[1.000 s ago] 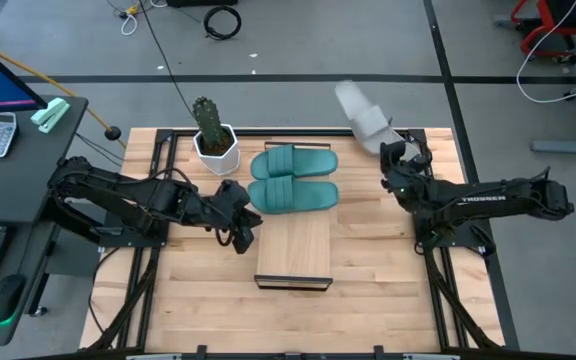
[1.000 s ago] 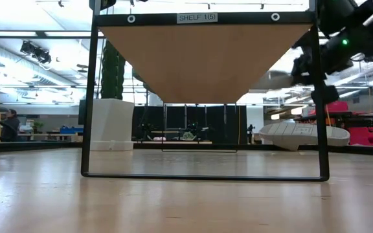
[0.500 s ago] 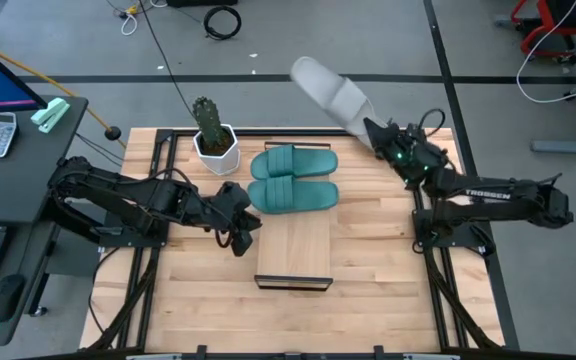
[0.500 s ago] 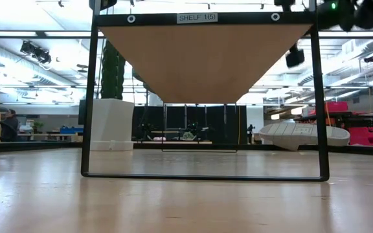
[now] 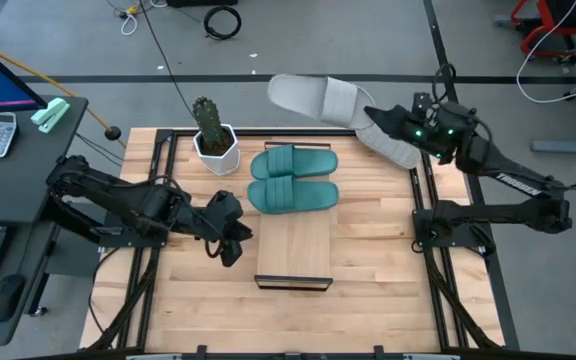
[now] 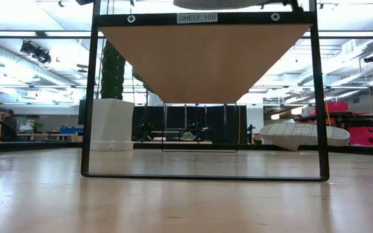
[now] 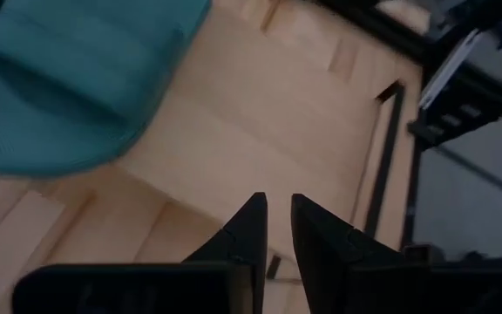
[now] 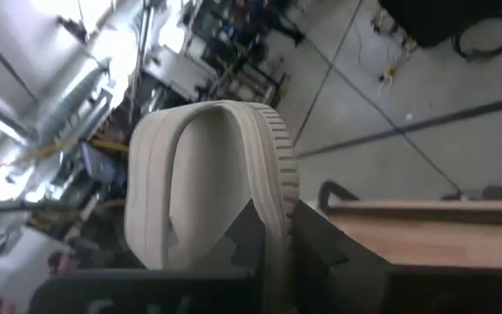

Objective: Pick and place slides into the shelf
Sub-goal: Put the left gray slide on the shelf

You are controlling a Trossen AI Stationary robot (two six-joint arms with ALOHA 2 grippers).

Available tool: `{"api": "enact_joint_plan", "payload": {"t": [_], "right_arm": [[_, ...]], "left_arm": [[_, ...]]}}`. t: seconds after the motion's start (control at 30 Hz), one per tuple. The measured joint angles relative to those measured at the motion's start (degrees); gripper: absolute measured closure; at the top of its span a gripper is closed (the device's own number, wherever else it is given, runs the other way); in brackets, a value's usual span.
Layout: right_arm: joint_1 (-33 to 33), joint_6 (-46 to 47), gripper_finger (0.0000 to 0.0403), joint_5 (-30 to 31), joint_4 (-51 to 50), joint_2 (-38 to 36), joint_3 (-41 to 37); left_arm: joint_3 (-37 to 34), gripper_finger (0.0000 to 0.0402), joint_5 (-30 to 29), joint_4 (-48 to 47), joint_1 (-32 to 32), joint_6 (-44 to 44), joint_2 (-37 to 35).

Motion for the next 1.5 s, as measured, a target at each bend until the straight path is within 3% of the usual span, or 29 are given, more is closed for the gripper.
{"api": "enact_joint_plan", "payload": {"t": [0.33,0.8,1.07,1.5], "right_arm": [[10.01,8.46,0.037,-0.44,-11.49,0.07,2.67],[32.92,22.55,0.037,18.03,-18.23,3.88,2.11],[42.84,33.39,0.037,27.3,-21.49,8.17,2.09],[52.92,49.98,0.037,34.13,-21.41,16.86,2.09]], "left_arm": [[0.0,0.0338,-0.75,-0.99,-0.89,-1.19,-0.75],[0.0,0.0336,-4.56,-2.37,-0.82,0.21,-0.69],[0.0,0.0337,-4.69,-2.35,0.79,3.13,-0.69],[-0.02,0.0339,-3.41,-4.3,1.08,6.62,-0.68]]}}
